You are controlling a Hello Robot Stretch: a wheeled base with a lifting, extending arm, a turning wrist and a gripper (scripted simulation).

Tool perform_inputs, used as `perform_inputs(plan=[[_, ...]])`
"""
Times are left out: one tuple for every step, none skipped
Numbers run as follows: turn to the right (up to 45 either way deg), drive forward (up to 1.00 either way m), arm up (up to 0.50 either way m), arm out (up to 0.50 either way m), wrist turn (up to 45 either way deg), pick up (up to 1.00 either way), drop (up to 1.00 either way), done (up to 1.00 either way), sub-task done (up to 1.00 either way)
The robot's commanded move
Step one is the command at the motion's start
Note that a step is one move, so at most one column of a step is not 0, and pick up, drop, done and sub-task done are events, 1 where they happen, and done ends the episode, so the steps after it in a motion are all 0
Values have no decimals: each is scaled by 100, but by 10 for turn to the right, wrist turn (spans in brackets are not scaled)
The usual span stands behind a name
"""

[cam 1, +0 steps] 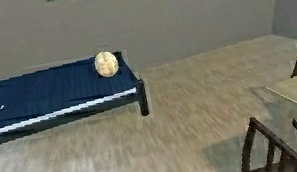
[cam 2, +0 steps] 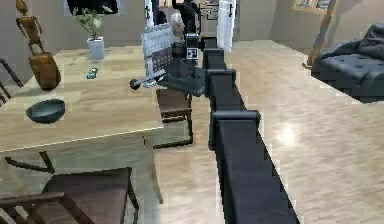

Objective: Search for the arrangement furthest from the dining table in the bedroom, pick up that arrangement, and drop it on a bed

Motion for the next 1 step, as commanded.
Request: perform_inputs(plan=[[-150,0,0,0,0,0,0,0,0]])
